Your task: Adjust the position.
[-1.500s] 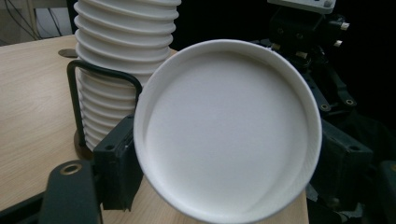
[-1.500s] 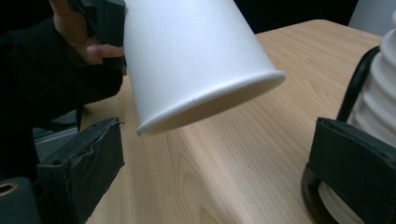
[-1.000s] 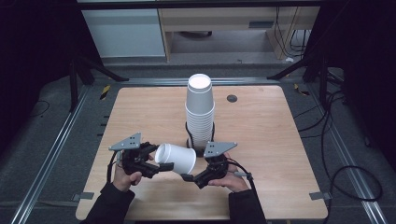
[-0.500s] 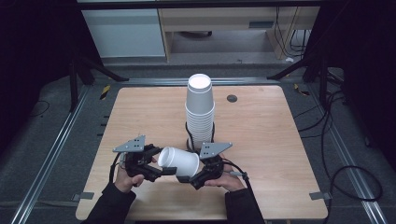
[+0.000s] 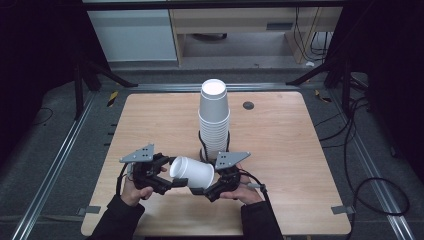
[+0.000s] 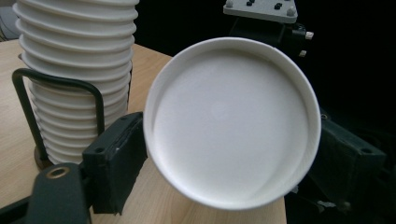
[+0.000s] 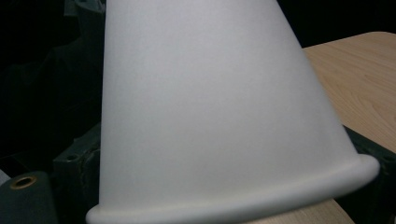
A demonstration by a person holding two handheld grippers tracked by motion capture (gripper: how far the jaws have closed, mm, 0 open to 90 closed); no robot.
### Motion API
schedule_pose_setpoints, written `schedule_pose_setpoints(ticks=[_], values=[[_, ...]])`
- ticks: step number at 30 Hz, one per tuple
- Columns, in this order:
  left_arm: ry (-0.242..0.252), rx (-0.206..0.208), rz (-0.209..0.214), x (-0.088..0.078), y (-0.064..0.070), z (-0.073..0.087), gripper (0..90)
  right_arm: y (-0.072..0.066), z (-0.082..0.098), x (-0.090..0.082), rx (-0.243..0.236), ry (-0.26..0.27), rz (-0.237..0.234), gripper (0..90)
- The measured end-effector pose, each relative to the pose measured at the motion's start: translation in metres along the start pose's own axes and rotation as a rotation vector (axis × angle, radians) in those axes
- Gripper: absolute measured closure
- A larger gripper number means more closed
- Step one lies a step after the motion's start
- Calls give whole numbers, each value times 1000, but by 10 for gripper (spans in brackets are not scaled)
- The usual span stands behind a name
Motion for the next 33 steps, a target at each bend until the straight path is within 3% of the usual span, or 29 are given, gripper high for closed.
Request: schedule_pose_setpoints(ticks=[7, 14, 23, 33], values=[[-12, 15, -35, -12, -4, -1, 149, 3, 0, -9, -26, -46, 21, 87], [-72, 23, -82, -20, -12, 9, 139, 13, -5, -21, -77, -129, 73, 87], [-220, 30, -111, -14, -19, 30, 131, 27, -11, -31, -150, -255, 129, 86], [-338, 48, -122, -2, -19, 44, 125, 30, -5, -23, -229, -407, 136, 86]])
Point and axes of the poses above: each handheld gripper's, and its own axes: x roughly forward along the jaws, z roughly out of its underside, y roughly to its right, the point moved 9 cm from there along x, roughly forward along the jaws, and after that the axes turned 4 degrees about -y, right-handed, at the moved point
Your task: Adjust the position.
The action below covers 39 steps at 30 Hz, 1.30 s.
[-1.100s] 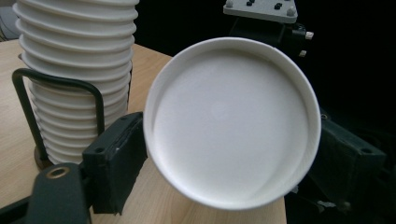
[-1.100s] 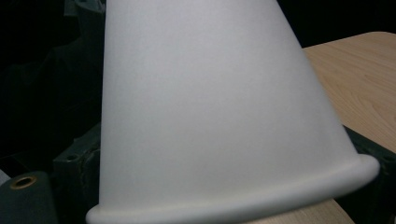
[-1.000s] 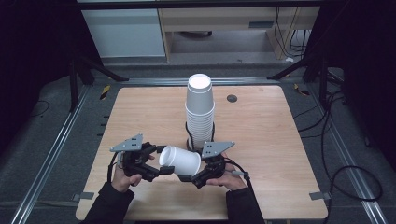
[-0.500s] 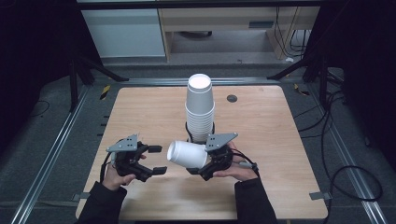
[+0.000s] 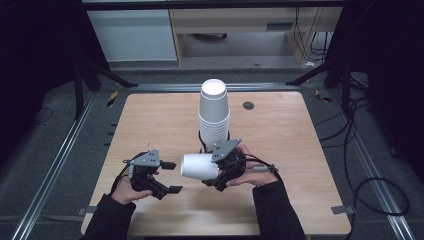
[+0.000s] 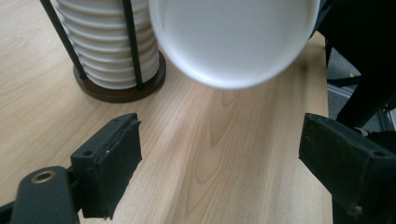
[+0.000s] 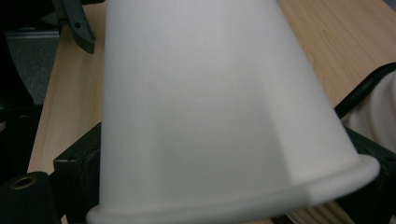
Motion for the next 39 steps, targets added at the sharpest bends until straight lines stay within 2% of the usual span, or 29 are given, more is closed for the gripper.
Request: schedule_pose_setpoints(ticks=[4, 9, 14, 25, 33, 39], values=[[-45, 10, -14, 5, 0, 2, 121, -5, 3, 10, -26, -47, -16, 86], [-83, 23, -5, 10, 2, 3, 120, -10, 4, 20, -60, -91, -26, 86], [-100, 34, 2, 13, 4, 1, 125, -16, 4, 27, -97, -116, -38, 86], [-144, 58, -3, 18, 7, 3, 144, -25, -3, 40, -149, -146, -50, 86], [-152, 69, 16, 19, 10, 4, 207, -27, -4, 43, -166, -153, -53, 86], [-166, 74, 23, 19, 10, 6, 221, -27, -2, 44, -171, -156, -60, 83]])
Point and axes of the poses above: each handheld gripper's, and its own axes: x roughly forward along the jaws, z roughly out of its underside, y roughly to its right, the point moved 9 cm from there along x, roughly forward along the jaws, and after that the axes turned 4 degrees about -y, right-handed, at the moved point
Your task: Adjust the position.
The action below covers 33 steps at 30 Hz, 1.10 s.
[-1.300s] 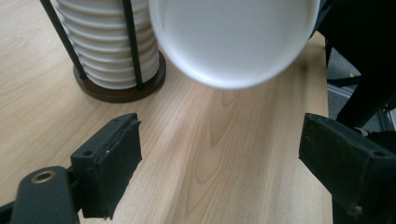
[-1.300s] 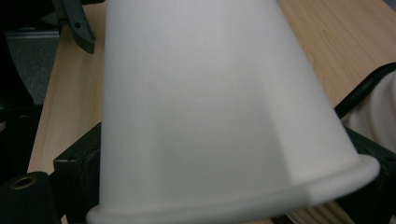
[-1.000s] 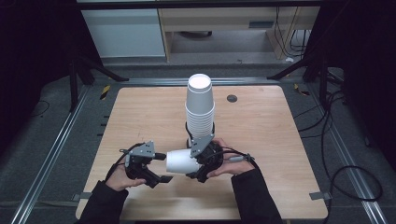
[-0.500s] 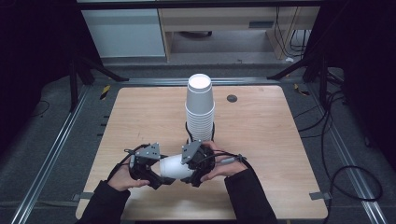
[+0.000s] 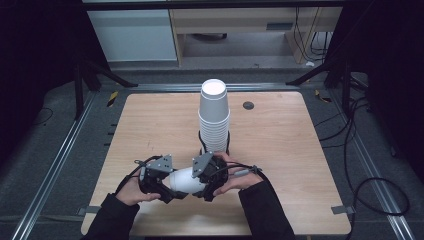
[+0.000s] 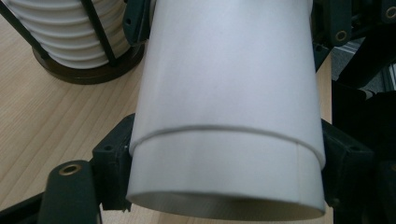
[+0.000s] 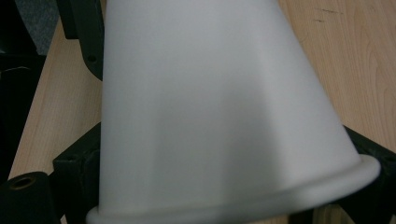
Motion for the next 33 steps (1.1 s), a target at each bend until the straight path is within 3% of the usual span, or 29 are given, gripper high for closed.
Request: schedule_pose_setpoints(ticks=[12, 18, 21, 24, 27, 33], values=[[16, -6, -9, -2, -2, 1, 228, 2, 0, -5, 15, 33, 8, 51], [27, -18, -15, -6, -7, 4, 227, 7, 0, -19, 58, 78, 15, 50], [42, -34, -27, -11, -12, 7, 227, 14, 2, -35, 105, 137, 30, 54], [77, -44, -31, -17, -14, 6, 227, 19, 6, -46, 143, 185, 52, 55], [153, -52, -26, -25, -15, -1, 226, 24, 10, -56, 208, 251, 71, 56], [255, -59, -13, -31, -12, -11, 226, 24, 13, -60, 274, 329, 89, 56]])
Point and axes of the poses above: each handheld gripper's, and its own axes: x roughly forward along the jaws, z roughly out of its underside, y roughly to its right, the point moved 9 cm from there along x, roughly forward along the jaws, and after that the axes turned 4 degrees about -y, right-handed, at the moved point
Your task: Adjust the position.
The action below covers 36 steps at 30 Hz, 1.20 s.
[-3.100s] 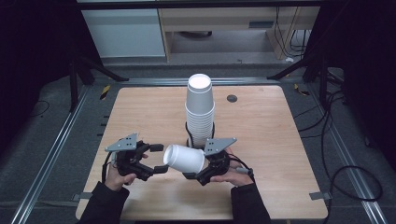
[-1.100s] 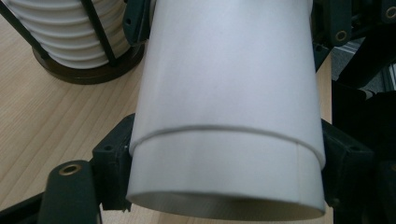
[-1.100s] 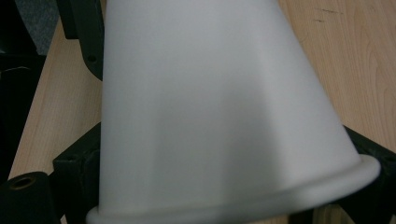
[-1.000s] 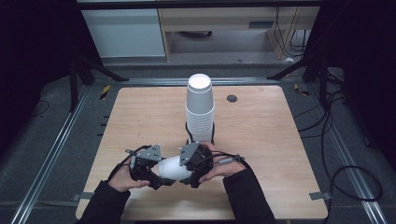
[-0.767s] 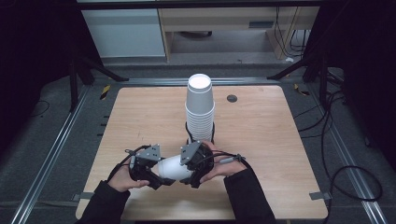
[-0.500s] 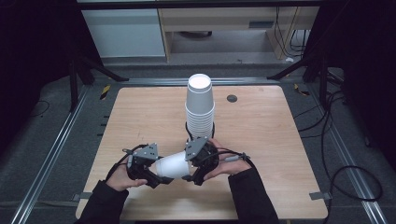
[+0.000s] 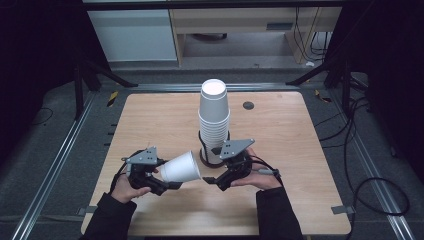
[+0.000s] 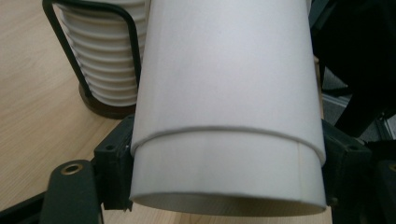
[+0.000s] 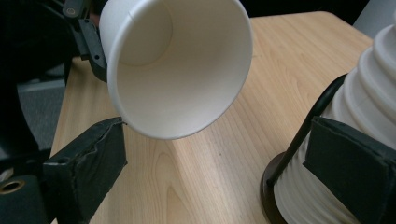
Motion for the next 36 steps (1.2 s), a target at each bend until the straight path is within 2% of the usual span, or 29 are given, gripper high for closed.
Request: schedule_pose_setpoints(ticks=[5, 6, 10, 16, 24, 29, 36], values=[[46, -1, 11, -1, 3, -7, 226, -8, -1, 1, 64, 83, -54, 54], [49, -2, 23, -1, 5, -8, 226, -10, -2, 1, 76, 104, -72, 53], [39, 18, 22, 3, 10, -9, 226, -15, -6, 2, 104, 159, -116, 53], [29, 45, 42, 9, 18, -12, 227, -20, -7, 10, 110, 161, -146, 48], [12, 62, 62, 14, 24, -12, 228, -28, -9, 18, 121, 189, -215, 34], [3, 72, 76, 16, 28, -12, 229, -31, -11, 18, 121, 198, -240, 34], [-22, 86, 76, 19, 30, -10, 228, -34, -11, 22, 113, 194, -261, 45]])
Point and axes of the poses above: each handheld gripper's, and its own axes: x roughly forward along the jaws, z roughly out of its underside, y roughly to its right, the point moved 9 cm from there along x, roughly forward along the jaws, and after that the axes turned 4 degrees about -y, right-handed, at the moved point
